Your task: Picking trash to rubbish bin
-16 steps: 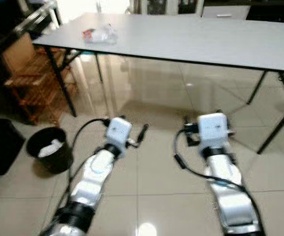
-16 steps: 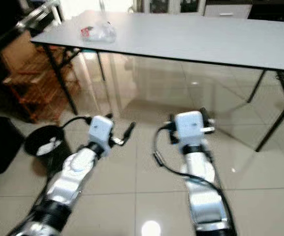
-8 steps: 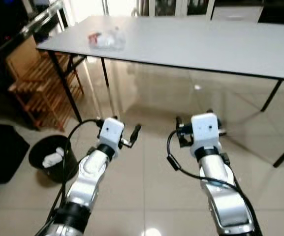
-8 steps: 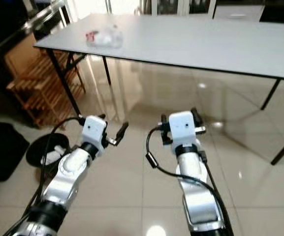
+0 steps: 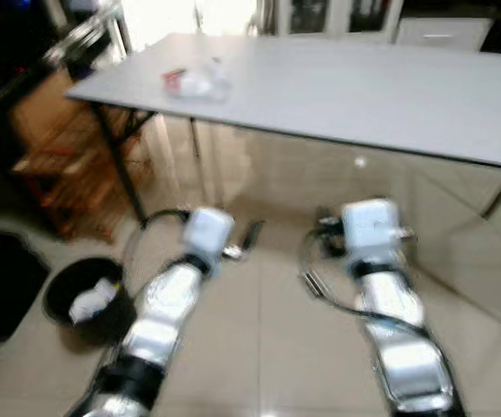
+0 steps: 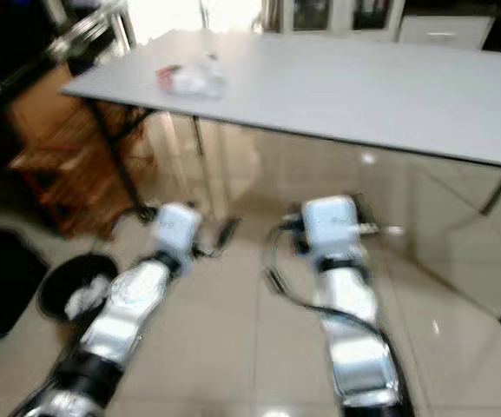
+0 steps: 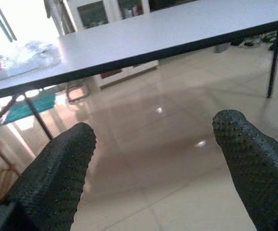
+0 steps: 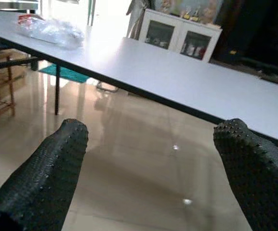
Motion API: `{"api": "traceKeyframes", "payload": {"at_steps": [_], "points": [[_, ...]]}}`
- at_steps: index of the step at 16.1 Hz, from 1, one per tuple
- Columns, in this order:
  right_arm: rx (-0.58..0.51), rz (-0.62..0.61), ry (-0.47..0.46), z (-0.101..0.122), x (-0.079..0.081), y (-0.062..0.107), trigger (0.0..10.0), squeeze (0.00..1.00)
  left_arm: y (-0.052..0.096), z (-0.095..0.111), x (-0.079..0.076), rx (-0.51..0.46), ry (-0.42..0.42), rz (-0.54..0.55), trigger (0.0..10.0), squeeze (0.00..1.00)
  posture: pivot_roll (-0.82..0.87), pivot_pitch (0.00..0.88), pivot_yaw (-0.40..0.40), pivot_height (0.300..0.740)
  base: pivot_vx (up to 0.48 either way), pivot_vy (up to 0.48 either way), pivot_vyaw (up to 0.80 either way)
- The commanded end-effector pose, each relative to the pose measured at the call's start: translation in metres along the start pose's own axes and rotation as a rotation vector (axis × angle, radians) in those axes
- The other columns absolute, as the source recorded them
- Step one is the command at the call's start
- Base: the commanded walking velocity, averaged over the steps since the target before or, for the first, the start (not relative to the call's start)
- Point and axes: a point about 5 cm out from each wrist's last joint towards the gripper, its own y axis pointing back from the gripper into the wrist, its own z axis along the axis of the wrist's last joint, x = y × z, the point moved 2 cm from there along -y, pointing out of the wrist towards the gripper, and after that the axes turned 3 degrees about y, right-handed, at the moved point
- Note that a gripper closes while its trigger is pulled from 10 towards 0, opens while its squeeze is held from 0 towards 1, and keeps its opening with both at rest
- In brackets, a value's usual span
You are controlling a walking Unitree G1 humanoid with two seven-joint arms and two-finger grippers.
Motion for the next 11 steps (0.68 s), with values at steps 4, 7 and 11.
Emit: {"api": "traceKeyframes", "payload": {"at_steps": [4,7,11], "points": [[-0.002,-0.022,0.015,-0.001,-0.0082,-0.001,10.0,0.47,-0.0041,0.0045,-0.0078,-0.017,-0.004,-0.024,10.0,0.0,-0.07,0.039,0.061,0.74,0.469,0.0,0.0],[-0.004,-0.022,0.016,-0.0006,-0.0083,-0.0014,10.0,0.47,-0.004,0.0044,-0.0075,-0.017,-0.003,-0.022,10.0,0.0,-0.07,0.036,0.059,0.74,0.464,0.0,0.0],[-0.008,-0.019,0.019,0.0,-0.0083,-0.0011,10.0,0.47,-0.0043,0.0046,-0.0083,-0.019,-0.001,-0.024,10.0,0.0,-0.07,0.038,0.057,0.74,0.459,0.0,0.0]]}}
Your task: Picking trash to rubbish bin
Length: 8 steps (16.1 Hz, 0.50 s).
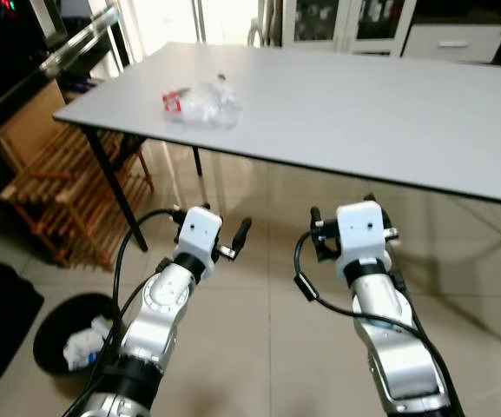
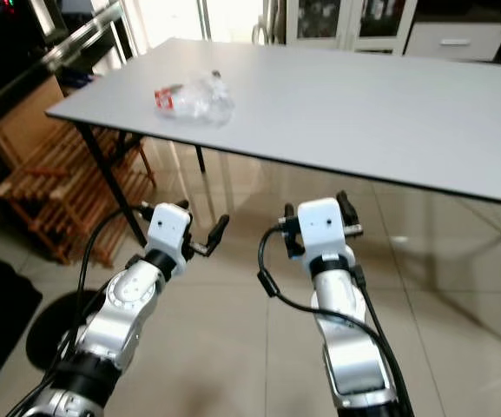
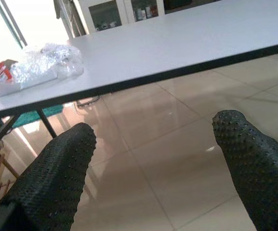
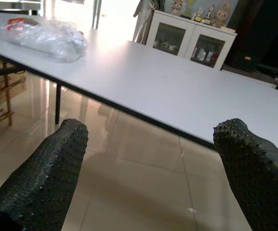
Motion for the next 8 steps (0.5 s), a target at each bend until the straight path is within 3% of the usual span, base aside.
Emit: {"api": "traceKeyframes", "payload": {"at_steps": [1,5,8], "points": [[-0.009,-0.02,0.008,0.0019,-0.0071,-0.0005,10.0,0.47,-0.0036,0.0034,-0.0074,-0.012,-0.002,-0.022,10.0,0.0,-0.07,0.038,0.057,0.74,0.461,0.0,0.0],[-0.007,-0.021,0.012,0.0006,-0.0084,-0.0005,10.0,0.48,-0.0052,0.0021,-0.0089,-0.005,-0.001,-0.024,10.0,0.0,-0.08,0.038,0.06,0.74,0.461,0.0,0.0],[-0.007,-0.017,0.021,-0.0005,-0.0089,-0.0031,10.0,0.47,-0.0073,0.0044,-0.0076,-0.019,0.006,-0.009,10.0,0.0,-0.07,0.027,0.052,0.74,0.0,0.0,0.0]]}}
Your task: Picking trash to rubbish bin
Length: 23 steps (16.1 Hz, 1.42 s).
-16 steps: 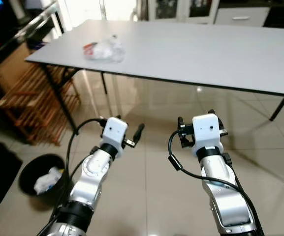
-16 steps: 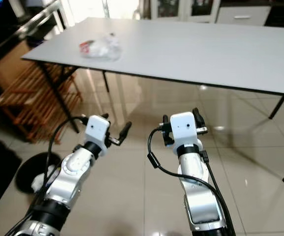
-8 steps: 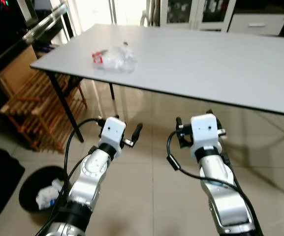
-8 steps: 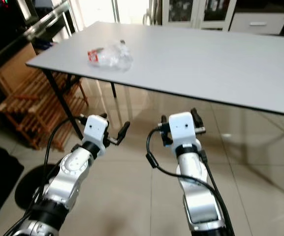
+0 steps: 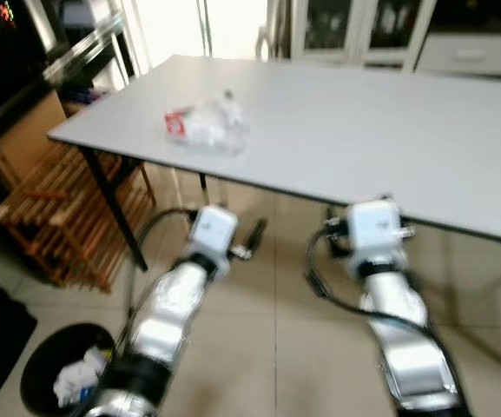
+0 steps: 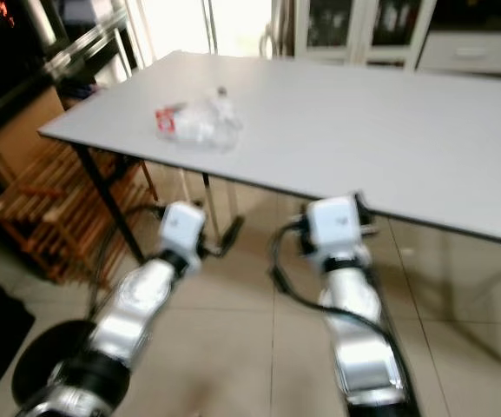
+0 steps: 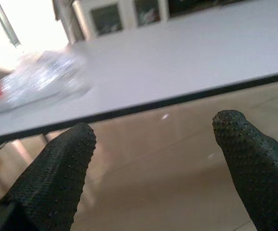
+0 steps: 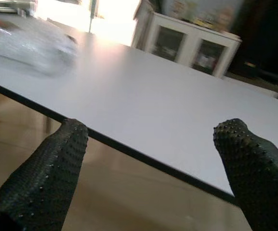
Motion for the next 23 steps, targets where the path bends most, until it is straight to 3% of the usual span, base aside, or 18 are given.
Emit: {"api": "traceKeyframes", "payload": {"at_steps": [1,9,13,17,18,19,23], "points": [[-0.006,-0.002,0.018,0.0,-0.004,-0.003,10.0,0.47,-0.005,0.005,-0.003,-0.018,-0.001,0.008,10.0,0.0,-0.07,0.016,0.036,0.74,0.0,0.0,0.0],[-0.049,0.094,0.058,0.007,0.0,-0.012,10.0,0.4,-0.006,0.003,0.001,-0.026,0.027,0.112,10.0,0.0,-0.03,0.0,-0.043,0.74,0.0,0.0,0.0],[-0.034,0.131,0.06,0.002,-0.001,-0.009,10.0,0.39,-0.006,0.0,-0.008,-0.022,0.035,0.127,10.0,0.0,-0.03,0.0,-0.08,0.74,0.0,0.0,0.0],[-0.025,0.146,0.059,-0.001,0.003,-0.006,10.0,0.38,-0.003,-0.004,-0.006,-0.017,0.039,0.14,10.0,0.0,-0.04,0.0,-0.082,0.74,0.0,0.0,0.0],[-0.021,0.149,0.051,-0.001,0.006,-0.005,10.0,0.35,-0.002,-0.003,-0.002,-0.021,0.043,0.149,10.0,0.0,-0.03,0.0,-0.074,0.74,0.0,0.0,0.0],[-0.022,0.148,0.05,-0.002,0.005,-0.005,10.0,0.04,-0.002,-0.002,0.0,-0.024,0.051,0.155,10.0,0.0,-0.03,0.0,-0.07,0.74,0.0,0.0,0.0],[-0.012,0.147,0.051,-0.007,0.004,-0.009,10.0,0.0,0.002,-0.005,-0.003,-0.016,0.105,0.172,10.0,0.0,-0.01,0.0,-0.062,0.74,0.0,0.0,0.0]]}}
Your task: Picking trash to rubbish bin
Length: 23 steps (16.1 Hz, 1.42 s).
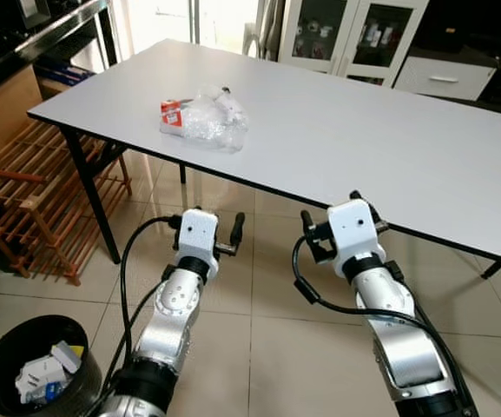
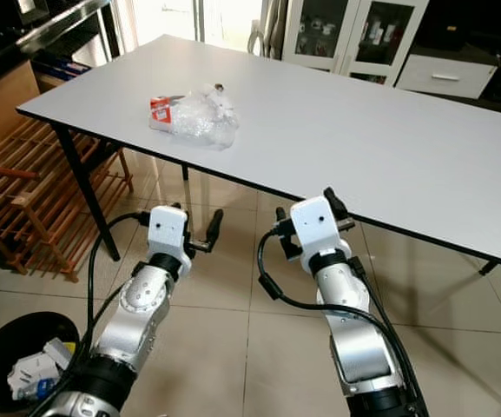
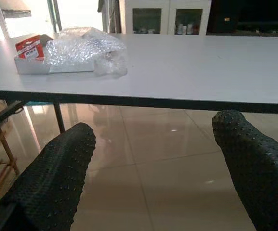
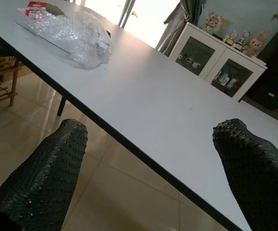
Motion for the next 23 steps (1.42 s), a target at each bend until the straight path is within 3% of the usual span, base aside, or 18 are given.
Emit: {"api": "traceKeyframes", "payload": {"at_steps": [1,6,9,12,16,19,23], "points": [[0.002,0.006,-0.008,-0.002,-0.003,-0.002,10.0,0.0,0.001,0.001,-0.005,-0.007,-0.003,-0.003,10.0,0.0,-0.01,0.0,-0.062,0.74,0.0,0.0,0.0],[-0.005,0.039,-0.001,-0.001,0.005,-0.004,10.0,0.0,-0.002,0.002,-0.002,-0.007,0.025,0.022,10.0,0.0,0.0,0.0,-0.092,0.74,0.0,0.0,0.0],[-0.008,0.027,-0.011,0.0,0.0,-0.007,10.0,0.0,-0.006,0.006,0.005,-0.021,0.029,0.05,10.0,0.0,-0.01,0.0,-0.094,0.74,0.0,0.0,0.0],[-0.012,0.002,-0.03,0.002,-0.002,-0.01,10.0,0.0,-0.01,0.011,-0.004,-0.033,0.01,0.004,10.0,0.0,-0.01,0.0,-0.069,0.74,0.0,0.0,0.0],[-0.011,-0.011,-0.037,0.002,-0.003,-0.013,10.0,0.0,-0.015,0.014,-0.001,-0.038,0.01,-0.003,10.0,0.0,-0.02,0.0,-0.049,0.74,0.0,0.0,0.0],[-0.018,-0.003,-0.031,0.004,-0.001,-0.014,10.0,0.0,-0.019,0.017,-0.011,-0.041,0.011,-0.041,10.0,0.0,-0.02,0.0,-0.054,0.74,0.0,0.0,0.0],[-0.013,-0.015,-0.033,0.002,-0.003,-0.015,10.0,0.0,-0.02,0.015,-0.005,-0.029,0.015,-0.04,10.0,0.0,-0.03,0.0,-0.054,0.74,0.0,0.0,0.0]]}}
